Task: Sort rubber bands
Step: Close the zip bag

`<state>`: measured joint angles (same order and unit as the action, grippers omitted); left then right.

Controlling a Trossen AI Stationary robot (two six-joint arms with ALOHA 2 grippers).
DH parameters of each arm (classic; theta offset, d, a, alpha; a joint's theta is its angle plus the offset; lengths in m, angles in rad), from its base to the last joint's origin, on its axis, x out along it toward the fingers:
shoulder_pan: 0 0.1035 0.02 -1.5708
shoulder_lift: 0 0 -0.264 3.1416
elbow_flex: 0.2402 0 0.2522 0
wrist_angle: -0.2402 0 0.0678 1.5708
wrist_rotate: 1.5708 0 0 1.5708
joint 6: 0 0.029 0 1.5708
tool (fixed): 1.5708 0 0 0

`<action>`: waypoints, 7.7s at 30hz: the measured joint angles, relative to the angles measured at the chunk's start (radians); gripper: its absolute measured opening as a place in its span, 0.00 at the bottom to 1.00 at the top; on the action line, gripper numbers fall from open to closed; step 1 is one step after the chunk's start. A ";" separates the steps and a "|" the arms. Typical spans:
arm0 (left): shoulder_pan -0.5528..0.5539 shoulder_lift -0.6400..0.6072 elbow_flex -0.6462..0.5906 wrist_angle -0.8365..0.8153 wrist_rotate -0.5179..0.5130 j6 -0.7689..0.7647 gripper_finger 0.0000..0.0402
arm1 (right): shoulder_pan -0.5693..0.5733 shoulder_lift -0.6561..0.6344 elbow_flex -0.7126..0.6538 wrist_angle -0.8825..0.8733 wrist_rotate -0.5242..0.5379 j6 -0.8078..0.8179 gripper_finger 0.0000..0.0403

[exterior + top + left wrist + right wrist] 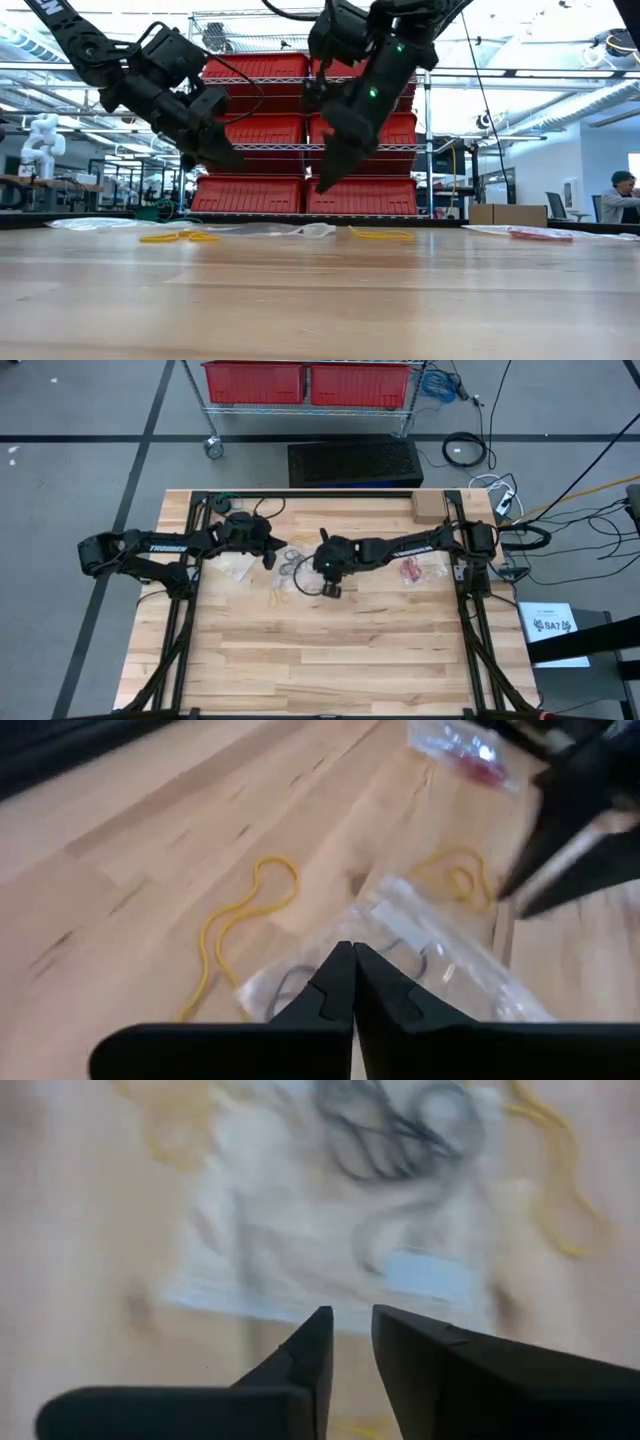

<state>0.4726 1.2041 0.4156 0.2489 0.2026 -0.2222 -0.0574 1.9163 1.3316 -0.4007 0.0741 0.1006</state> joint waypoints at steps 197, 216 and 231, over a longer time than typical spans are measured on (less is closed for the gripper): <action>-0.147 -0.095 0.052 0.183 0.207 0.160 0.00 | 0.021 -0.355 0.018 0.012 0.109 0.123 0.29; -0.150 -0.095 0.052 0.179 0.184 0.158 0.00 | -0.034 -0.232 0.018 0.210 -0.051 0.008 0.33; -0.152 -0.095 0.052 0.183 0.182 0.153 0.00 | -0.046 -0.181 0.017 0.272 -0.080 -0.008 0.30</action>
<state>0.3202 1.1088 0.4675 0.4320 0.3844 -0.0696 -0.1037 1.7355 1.3490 -0.1290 -0.0061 0.0925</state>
